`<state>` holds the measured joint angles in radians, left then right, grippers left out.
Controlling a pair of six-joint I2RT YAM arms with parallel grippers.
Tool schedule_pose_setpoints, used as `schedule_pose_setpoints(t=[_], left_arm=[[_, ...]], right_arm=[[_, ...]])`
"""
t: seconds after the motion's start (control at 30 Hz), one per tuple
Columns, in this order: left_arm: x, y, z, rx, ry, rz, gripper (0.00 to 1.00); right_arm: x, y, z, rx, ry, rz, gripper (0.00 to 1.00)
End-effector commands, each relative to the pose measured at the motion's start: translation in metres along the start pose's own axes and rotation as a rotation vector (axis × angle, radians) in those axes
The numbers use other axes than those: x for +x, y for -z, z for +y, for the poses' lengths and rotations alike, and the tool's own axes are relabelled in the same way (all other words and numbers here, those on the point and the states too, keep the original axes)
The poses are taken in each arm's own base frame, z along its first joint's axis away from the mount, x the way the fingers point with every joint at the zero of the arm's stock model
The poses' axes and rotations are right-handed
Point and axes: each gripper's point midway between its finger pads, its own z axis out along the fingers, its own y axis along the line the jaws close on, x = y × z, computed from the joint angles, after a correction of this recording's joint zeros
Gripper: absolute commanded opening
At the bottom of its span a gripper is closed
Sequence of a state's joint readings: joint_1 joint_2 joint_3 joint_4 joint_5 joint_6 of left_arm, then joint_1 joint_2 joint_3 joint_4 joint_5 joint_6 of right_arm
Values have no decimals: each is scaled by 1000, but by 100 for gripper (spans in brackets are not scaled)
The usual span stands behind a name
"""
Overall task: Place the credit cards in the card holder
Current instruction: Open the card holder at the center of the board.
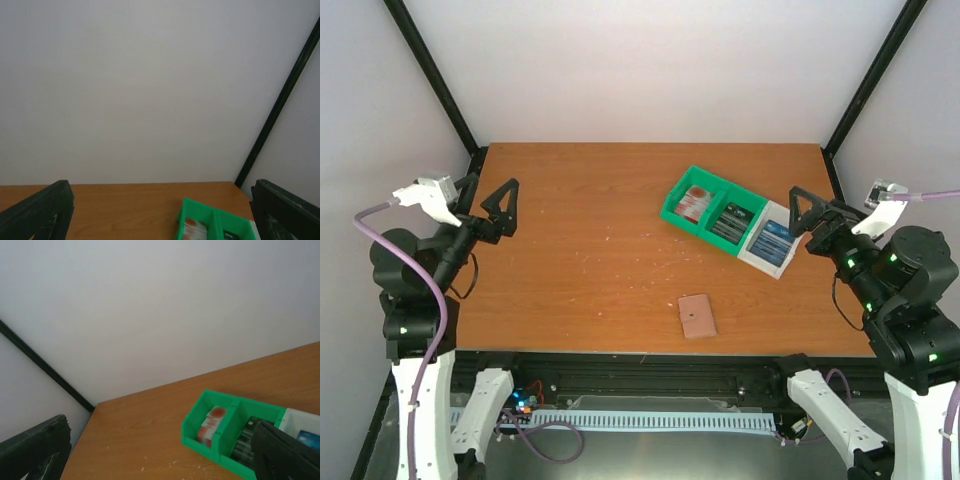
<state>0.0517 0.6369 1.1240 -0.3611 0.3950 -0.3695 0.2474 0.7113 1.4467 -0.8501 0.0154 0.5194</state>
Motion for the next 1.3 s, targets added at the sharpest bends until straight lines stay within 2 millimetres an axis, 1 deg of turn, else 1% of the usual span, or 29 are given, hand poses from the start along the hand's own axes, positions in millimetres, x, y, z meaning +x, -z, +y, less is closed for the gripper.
schedule_pose_setpoints(t=[0.0,0.1,0.23,0.33,0.43,0.47,0.53,0.6,0.7,0.77,0.87,0.93,1.03,1.17,1.23,1.27], left_arm=[[9,-1,-14,124,32,45,98],[25,-4,-22,219,51,95,99],[48,-5,-38,376,89,164,100],[69,-9,-45,468,149,230,100],[91,-13,-45,515,220,292,100],[97,-14,-45,520,240,305,100],[113,-18,-40,519,285,335,100],[132,-21,-34,509,335,371,100],[159,-25,-29,500,406,419,100],[174,-26,-28,495,445,445,100],[193,-29,-32,493,488,482,100],[210,-32,-38,492,517,528,100],[236,-37,-47,475,551,600,100],[268,-39,-61,467,596,705,100],[281,-39,-68,461,602,747,100],[289,-39,-70,449,610,775,100]], right_arm=[[18,0,18,-140,-39,70,98],[36,-5,22,-190,-44,138,99],[72,-19,16,-218,-53,261,100],[110,-35,2,-199,-92,391,99],[157,-51,-21,-145,-160,535,97],[173,-55,-29,-122,-185,579,95],[208,-60,-47,-64,-226,683,85],[241,-60,-68,31,-252,776,72],[280,-54,-93,145,-267,860,63],[308,-48,-109,216,-273,923,62],[346,-41,-118,266,-235,1023,61],[369,-39,-125,315,-189,1077,60],[392,-38,-128,341,-151,1118,59],[410,-40,-132,339,-140,1137,56],[420,-40,-130,307,-147,1159,52],[426,-39,-129,300,-151,1174,49]])
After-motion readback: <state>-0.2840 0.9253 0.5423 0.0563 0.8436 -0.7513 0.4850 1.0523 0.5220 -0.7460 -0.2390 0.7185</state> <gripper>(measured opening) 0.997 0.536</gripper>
